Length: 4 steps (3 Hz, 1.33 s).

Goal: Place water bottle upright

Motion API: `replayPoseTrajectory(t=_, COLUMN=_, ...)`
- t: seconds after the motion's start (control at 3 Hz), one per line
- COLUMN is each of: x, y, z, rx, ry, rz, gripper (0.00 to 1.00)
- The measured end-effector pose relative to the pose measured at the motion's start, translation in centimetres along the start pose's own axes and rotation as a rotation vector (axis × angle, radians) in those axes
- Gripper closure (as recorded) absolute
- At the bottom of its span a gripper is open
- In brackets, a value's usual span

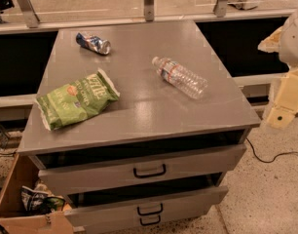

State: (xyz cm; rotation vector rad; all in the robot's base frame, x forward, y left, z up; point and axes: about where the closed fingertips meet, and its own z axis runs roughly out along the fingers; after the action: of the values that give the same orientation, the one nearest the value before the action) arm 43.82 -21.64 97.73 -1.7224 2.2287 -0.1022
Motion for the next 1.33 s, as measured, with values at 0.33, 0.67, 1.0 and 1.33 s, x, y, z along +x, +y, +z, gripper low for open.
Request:
replayPoseTrajectory(t=0.33, x=0.0, y=0.0, z=0.0, rx=0.0, ry=0.0, rz=0.0, gripper=0.0)
replayPoseTrajectory(t=0.67, x=-1.5, y=-1.7, z=1.0, rx=0.017, ry=-0.042, rz=0.0, gripper=0.0)
replayPoseTrajectory(t=1.0, x=-4.0, y=-5.2, z=3.5, rx=0.045, ry=-0.096, rz=0.012, gripper=0.0)
replayPoseTrajectory(t=1.33, x=-6.7, y=-9.1, z=6.9, rx=0.051, ry=-0.156, rz=0.05, gripper=0.0)
